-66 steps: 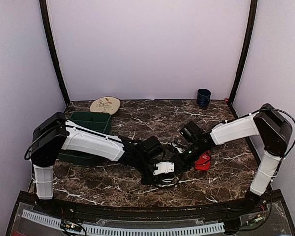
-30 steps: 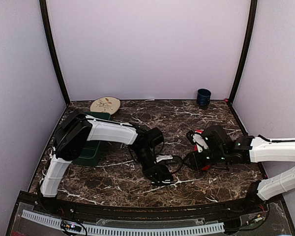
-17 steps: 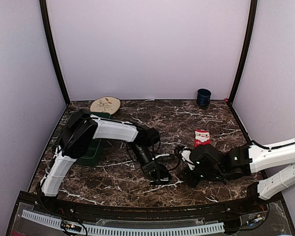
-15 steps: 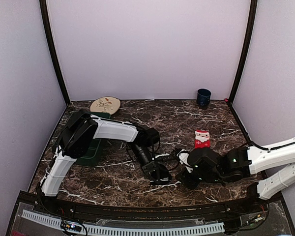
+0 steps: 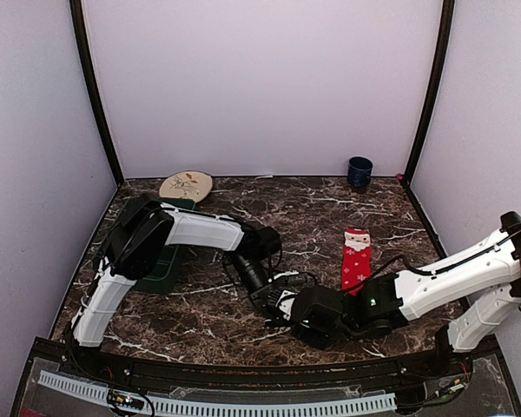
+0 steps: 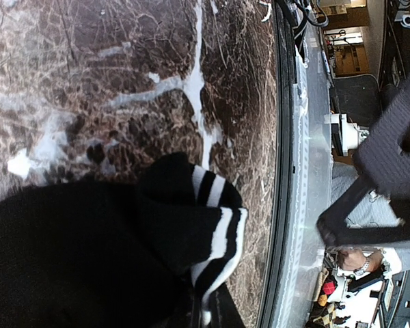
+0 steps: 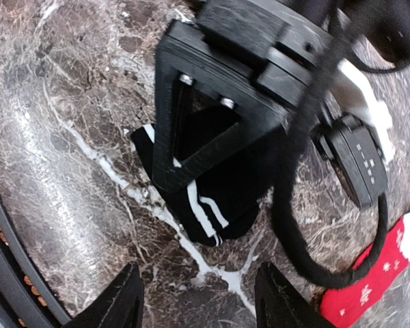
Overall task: Roll the socks
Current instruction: Roll the sock at the center of the board.
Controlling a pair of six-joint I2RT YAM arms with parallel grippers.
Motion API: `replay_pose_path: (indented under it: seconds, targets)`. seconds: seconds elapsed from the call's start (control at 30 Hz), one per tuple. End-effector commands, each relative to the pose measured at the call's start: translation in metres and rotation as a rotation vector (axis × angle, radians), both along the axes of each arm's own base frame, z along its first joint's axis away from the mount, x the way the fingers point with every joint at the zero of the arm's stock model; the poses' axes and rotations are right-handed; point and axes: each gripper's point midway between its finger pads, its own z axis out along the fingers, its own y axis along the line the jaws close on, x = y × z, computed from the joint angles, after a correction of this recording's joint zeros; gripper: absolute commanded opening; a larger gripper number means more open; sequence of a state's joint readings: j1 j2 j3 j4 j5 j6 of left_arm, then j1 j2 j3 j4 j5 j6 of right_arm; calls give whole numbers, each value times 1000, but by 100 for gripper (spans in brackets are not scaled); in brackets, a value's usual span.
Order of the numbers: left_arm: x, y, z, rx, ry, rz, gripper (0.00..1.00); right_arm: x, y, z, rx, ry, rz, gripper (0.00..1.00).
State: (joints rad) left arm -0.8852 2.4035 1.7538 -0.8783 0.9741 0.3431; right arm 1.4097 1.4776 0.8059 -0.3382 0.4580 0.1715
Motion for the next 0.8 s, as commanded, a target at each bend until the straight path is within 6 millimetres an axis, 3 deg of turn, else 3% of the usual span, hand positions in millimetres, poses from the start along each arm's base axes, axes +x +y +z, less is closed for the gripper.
replay_pose_path:
  seconds: [0.0, 0.3, 0.77]
  targets:
    - [-1, 30, -48, 189, -28, -14, 5, 5, 20, 4, -37, -76, 96, 57]
    - [-2, 30, -47, 188, -26, -15, 6, 11, 19, -23, -129, -83, 146, 59]
    - [1, 31, -47, 185, -28, -9, 6, 33, 14, -38, -188, -79, 164, 60]
